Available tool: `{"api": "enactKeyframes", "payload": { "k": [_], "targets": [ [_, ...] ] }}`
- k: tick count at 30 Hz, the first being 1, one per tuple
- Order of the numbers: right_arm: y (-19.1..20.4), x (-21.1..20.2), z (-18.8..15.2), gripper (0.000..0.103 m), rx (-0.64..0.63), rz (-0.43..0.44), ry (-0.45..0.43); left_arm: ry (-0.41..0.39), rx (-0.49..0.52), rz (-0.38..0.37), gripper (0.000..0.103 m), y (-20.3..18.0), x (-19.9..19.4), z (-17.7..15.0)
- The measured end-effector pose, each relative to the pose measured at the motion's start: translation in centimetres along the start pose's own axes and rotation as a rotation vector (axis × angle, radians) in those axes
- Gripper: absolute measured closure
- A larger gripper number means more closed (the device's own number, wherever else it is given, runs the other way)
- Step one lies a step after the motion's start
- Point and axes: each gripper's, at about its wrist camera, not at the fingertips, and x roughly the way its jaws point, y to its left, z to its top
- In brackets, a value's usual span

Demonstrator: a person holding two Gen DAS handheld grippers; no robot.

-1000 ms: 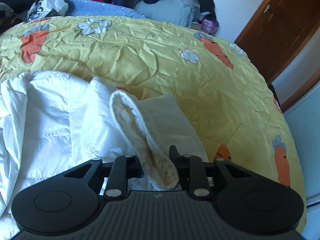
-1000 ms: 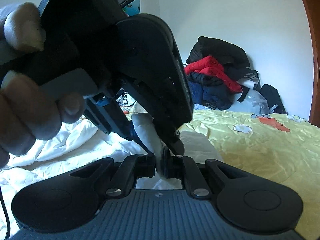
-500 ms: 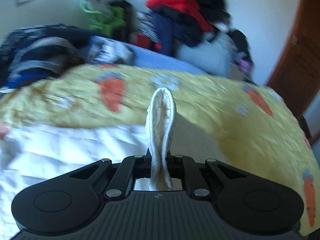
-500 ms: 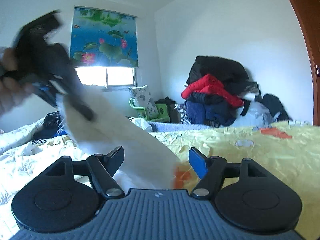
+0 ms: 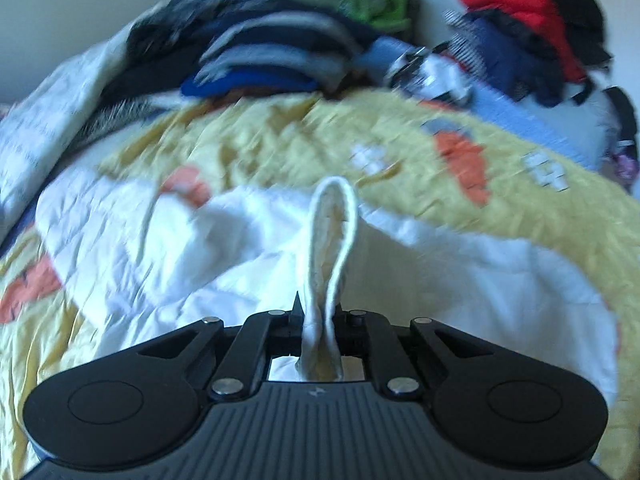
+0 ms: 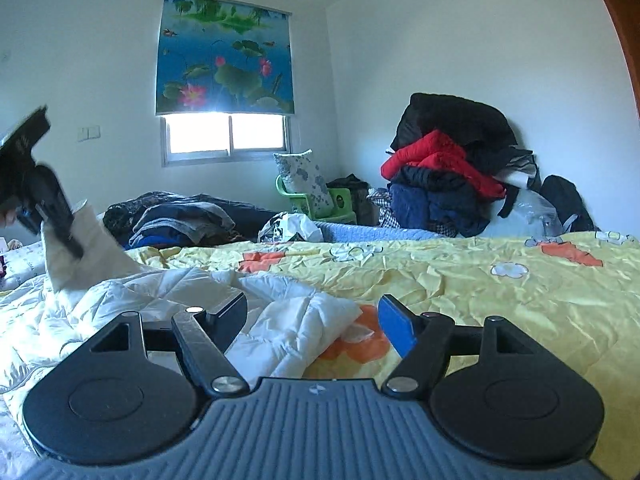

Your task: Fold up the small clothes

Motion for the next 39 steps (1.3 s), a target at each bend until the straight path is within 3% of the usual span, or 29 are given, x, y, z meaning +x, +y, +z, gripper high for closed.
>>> {"api": "enactKeyframes", "payload": {
  "k": [4,8,9,11,12,13,15,17,21,24,26,29,32,35,37,39],
  "targets": [
    [0.4,0.2,0.0,0.026,-0.017,0.007,0.013,0.085,0.004,0.056,0.094,1.0,2.9,-1.3],
    [0.5,0.5,-0.2,0.026,-0.028,0.014,0.029,0.103,0.044,0.076,0.092,0.7,4.4,-2.3],
    [0.6,0.6,-0.2,0.026,-0.027,0.015,0.032,0.103,0.055,0.088,0.086,0.5,4.4,-2.3],
    [0.5,0.6,-0.2,0.026,-0.025,0.016,0.035,0.096,0.06,0.131,0.058,0.5,4.1,-2.2],
    [0.5,0.6,-0.3,0.026,-0.024,0.016,0.037,0.078,0.059,0.165,0.033,0.6,3.7,-2.1],
    [0.5,0.6,-0.3,0.026,-0.024,0.018,0.039,0.034,0.052,0.201,0.027,0.8,2.9,-2.2],
    [0.6,0.5,-0.3,0.026,-0.023,0.018,0.038,-0.106,0.037,0.271,0.027,1.1,0.6,-2.6],
    [0.5,0.6,-0.3,0.026,-0.018,0.022,0.04,-0.221,0.042,0.28,0.027,0.8,-1.9,-3.0],
    [-0.8,1.3,0.5,0.025,0.137,0.071,0.084,-0.353,0.102,0.128,0.026,-1.6,-4.6,-4.1],
    [-1.1,2.8,2.2,0.024,0.306,0.152,0.152,-0.367,0.214,0.057,0.026,-4.4,-3.5,-5.2],
    [-0.2,4.4,3.6,0.022,0.353,0.214,0.194,-0.347,0.261,0.064,0.026,-5.9,-1.7,-5.8],
    [1.6,8.6,4.9,0.02,0.383,0.284,0.331,-0.298,0.272,0.056,0.026,-6.5,0.8,-6.5],
    [4.3,12.2,5.1,0.02,0.247,0.248,0.407,-0.269,0.273,0.066,0.025,-6.5,2.7,-7.0],
    [6.5,14.4,3.5,0.02,0.069,0.177,0.497,-0.227,0.253,0.054,0.014,-5.5,4.2,-7.4],
    [6.9,15.1,1.9,0.02,0.015,0.145,0.566,-0.202,0.242,0.037,0.01,-4.7,5.5,-7.6],
    [6.9,14.7,0.6,0.018,-0.006,0.161,0.563,-0.18,0.218,0.007,0.01,-4.1,6.4,-7.7]
  ]
}}
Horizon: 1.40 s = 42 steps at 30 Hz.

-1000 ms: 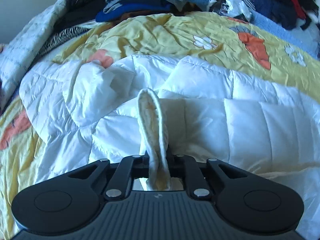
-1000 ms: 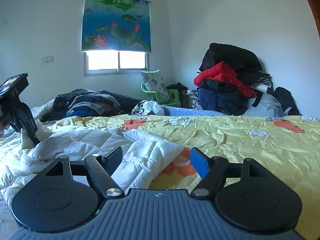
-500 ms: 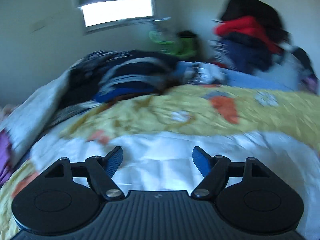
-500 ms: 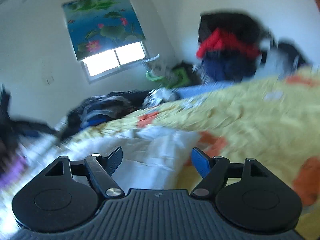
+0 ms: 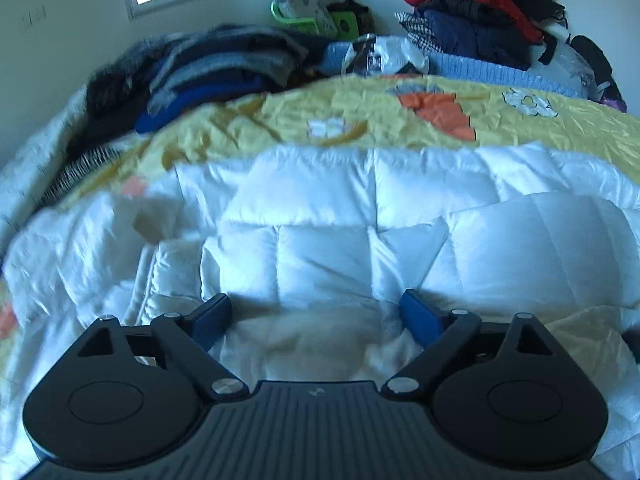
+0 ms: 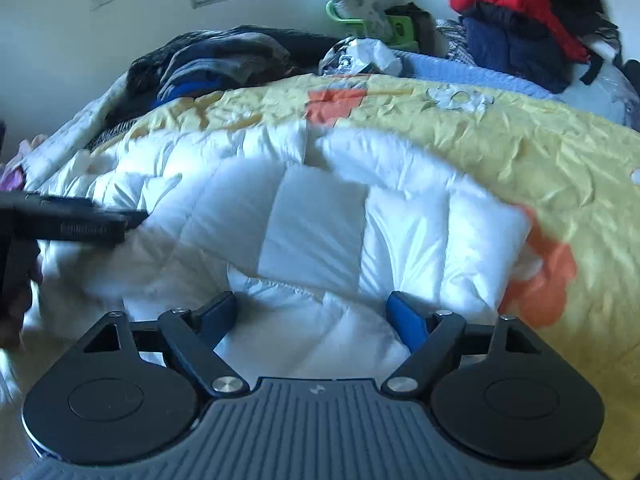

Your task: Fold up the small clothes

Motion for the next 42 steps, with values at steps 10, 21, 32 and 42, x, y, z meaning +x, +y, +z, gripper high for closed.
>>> {"api": "enactKeyframes", "payload": {
  "k": [10,21,32,42],
  "targets": [
    [1.1,-0.9,-2.4,0.011,-0.054,-0.027,-0.078,-0.108,-0.06,-0.042,0.001,2.3,-1.8,-1.1],
    [-0.2,-0.8,-2.1,0.008,0.01,0.025,-0.104,-0.262,-0.737,0.104,0.001,29.3,-4.9,0.0],
    [-0.1,-0.7,-2.1,0.007,0.023,0.026,-0.106,-0.058,-1.164,0.045,0.001,44.2,5.9,-5.3],
    [-0.2,-0.6,-2.1,0.007,0.025,0.023,-0.106,0.0,-1.082,0.018,0.07,45.1,10.0,-3.4]
  ]
}}
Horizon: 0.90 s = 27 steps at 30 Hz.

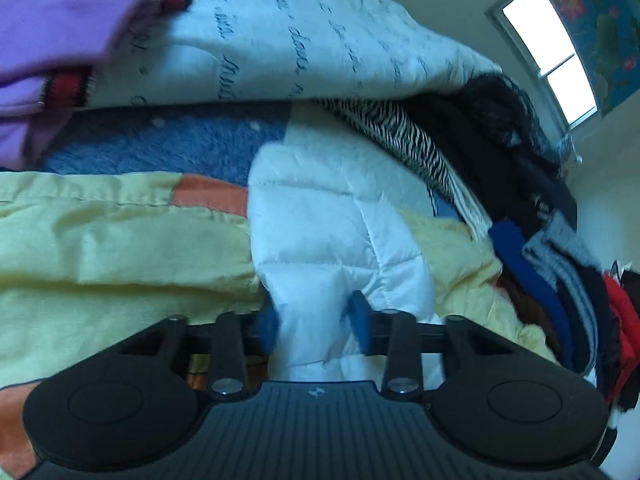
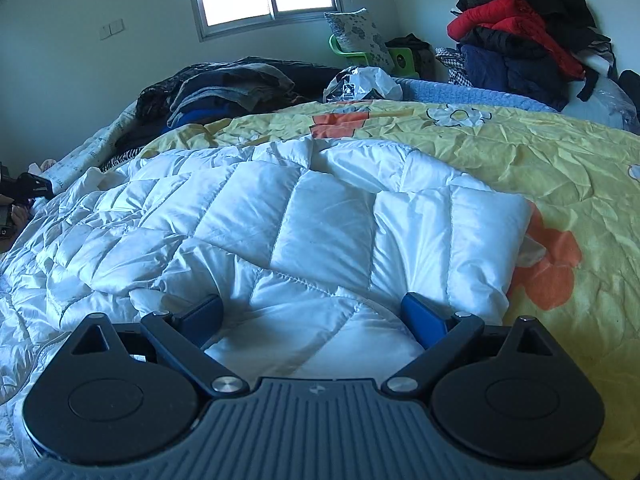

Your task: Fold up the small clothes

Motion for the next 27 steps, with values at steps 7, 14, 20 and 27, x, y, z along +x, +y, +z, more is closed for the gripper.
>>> {"api": "enactKeyframes", "payload": {
  "k": [7,14,20,27],
  "targets": [
    [-0.1,0.0,0.0,0.007,0.009,0.006,-0.003,-0.139,0.128,0.03,0.093,-3.0,-2.7,-1.2],
    [-0.3,-0.1,0.0,0.007,0.022,0.012,-0.008,-0.467,0.538,-0.008,0.093,-13.1,-11.9,-5.8],
    [-0.5,-0.1,0.0,0.007,0.039,0.024,-0.013,-0.563,0.805,-0.245,0.093,-19.3,-19.6,-15.1],
    [-0.7,-0.2,-0.1,0.007,0.057,0.035,-0.018,-0.348,1.016,-0.468,0.093,-19.7,-21.6,-29.9]
  ]
}}
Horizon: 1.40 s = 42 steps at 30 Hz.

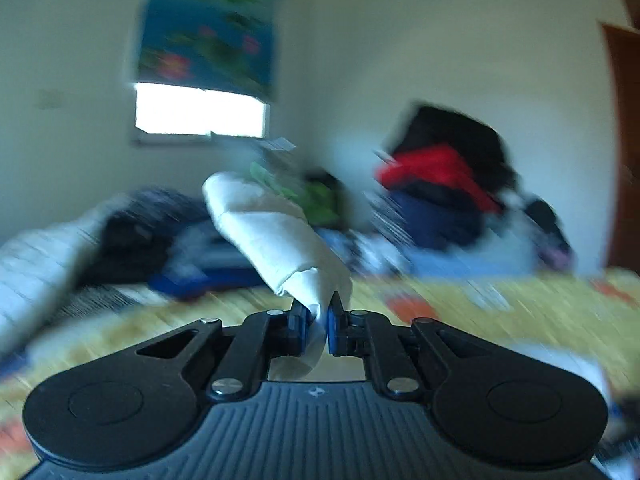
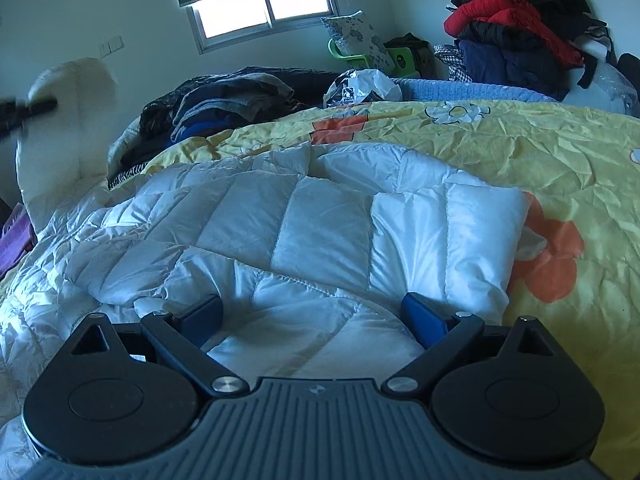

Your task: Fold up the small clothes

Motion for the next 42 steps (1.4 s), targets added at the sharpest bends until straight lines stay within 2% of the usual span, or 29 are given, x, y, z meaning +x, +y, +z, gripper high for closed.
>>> {"api": "enactKeyframes", "payload": {
  "k": [4,6,7,8,9,11,12,13,16,20,24,27,29,31,33,36,37,39,42],
  "targets": [
    [-0.1,-0.1,0.0,0.007,0.01,0.006,-0.002,0.167,0.056,-0.101,0.093,-5.2,1.5,-5.2],
    [-0.1,-0.1,0.0,0.007,0.011,0.007,-0.002,0.247,0.141,-0.135,0.091,-7.3,2.2,-6.8],
    [-0.2,-0.1,0.0,0.007,0.012,0.007,-0.003,0.284,0.192,-0.148,0.086,-8.0,2.3,-7.5],
    [-0.2,-0.1,0.0,0.007,0.014,0.008,-0.003,0.299,0.243,-0.139,0.085,-8.7,2.3,-7.9],
    [-0.2,-0.1,0.0,0.007,0.015,0.007,-0.003,0.287,0.286,-0.123,0.078,-9.2,1.8,-8.1],
    [-0.2,-0.1,-0.1,0.007,0.016,0.007,-0.003,0.271,0.317,-0.134,0.053,-9.4,1.0,-8.2],
    [-0.2,-0.1,-0.1,0.007,0.017,0.008,-0.003,0.259,0.312,-0.147,0.026,-8.9,0.5,-8.0],
    [-0.2,-0.1,-0.1,0.007,0.019,0.009,-0.003,0.232,0.297,-0.162,0.013,-8.5,-0.4,-8.0],
    [-0.2,0.0,0.0,0.008,0.019,0.007,-0.001,0.166,0.232,-0.186,0.011,-7.0,-3.2,-8.2],
    [-0.1,0.1,0.0,0.008,0.011,-0.001,0.004,0.151,0.125,-0.119,0.009,-5.4,-4.2,-8.6],
    [0.3,0.1,0.0,0.007,-0.008,-0.015,0.013,0.233,0.03,-0.033,0.009,-3.4,-3.2,-10.0],
    [0.7,0.3,0.1,0.003,-0.041,-0.025,0.032,0.339,-0.039,-0.013,0.008,-2.3,-1.3,-11.1],
    [1.0,0.2,0.4,0.003,-0.056,-0.039,0.051,0.335,-0.05,-0.001,0.005,-2.2,-1.3,-10.9],
    [1.2,-0.4,1.1,0.003,-0.01,-0.055,0.069,0.341,-0.041,0.004,0.004,-2.4,-1.1,-11.0],
    [1.0,-1.6,2.0,0.002,0.089,-0.056,0.051,0.345,-0.044,0.001,0.004,-2.2,-1.2,-11.1],
    [0.1,-3.9,2.7,0.001,0.275,0.013,-0.031,0.352,-0.056,-0.006,0.003,-2.1,-1.0,-11.1],
    [-0.1,-4.2,3.0,0.001,0.328,0.04,-0.033,0.355,-0.06,-0.006,0.002,-2.1,-1.0,-11.1],
    [-0.1,-4.2,3.8,0.001,0.387,0.079,-0.009,0.359,-0.064,-0.008,0.002,-2.0,-0.8,-11.2],
    [0.9,-3.2,5.1,0.001,0.398,0.127,0.032,0.362,-0.068,-0.008,0.001,-2.0,-0.8,-11.3]
  ]
}}
